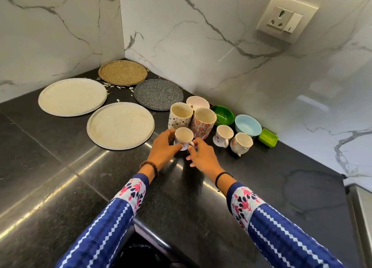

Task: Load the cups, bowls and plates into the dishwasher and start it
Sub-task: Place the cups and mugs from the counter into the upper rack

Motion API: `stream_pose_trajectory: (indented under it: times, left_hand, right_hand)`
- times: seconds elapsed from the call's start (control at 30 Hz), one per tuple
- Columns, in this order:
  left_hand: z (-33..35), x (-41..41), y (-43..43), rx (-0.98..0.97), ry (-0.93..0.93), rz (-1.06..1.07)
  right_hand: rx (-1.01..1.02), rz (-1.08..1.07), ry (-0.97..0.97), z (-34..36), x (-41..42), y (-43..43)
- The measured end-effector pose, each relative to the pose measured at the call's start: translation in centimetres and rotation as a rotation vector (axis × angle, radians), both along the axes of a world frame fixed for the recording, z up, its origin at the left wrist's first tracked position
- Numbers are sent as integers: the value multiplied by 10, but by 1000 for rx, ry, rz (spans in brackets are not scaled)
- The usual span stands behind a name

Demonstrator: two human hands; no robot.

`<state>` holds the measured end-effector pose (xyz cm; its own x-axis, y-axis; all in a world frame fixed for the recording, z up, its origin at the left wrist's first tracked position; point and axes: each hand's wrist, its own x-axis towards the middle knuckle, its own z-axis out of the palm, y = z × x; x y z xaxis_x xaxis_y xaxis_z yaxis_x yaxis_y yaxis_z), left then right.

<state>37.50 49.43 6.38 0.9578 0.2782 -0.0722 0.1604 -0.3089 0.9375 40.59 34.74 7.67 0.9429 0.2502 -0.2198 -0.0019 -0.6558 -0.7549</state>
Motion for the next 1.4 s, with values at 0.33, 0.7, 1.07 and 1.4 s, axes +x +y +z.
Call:
stream_pose_trajectory:
  times: [0.33, 0.7, 1.07, 1.4]
  left_hand:
    - [-3, -20, -25, -47, 47, -90]
    - [28, -57, -64, -57, 97, -420]
    - [28, -103, -174, -335, 201, -730]
    - [26, -170, -268, -189, 224, -1018]
  right_hand:
    - [187, -105, -18, -8, -37, -38]
    - [471, -300, 0, 14, -105, -102]
    - [941, -659, 284, 21, -191, -183]
    - [953, -915, 182, 17, -301, -280]
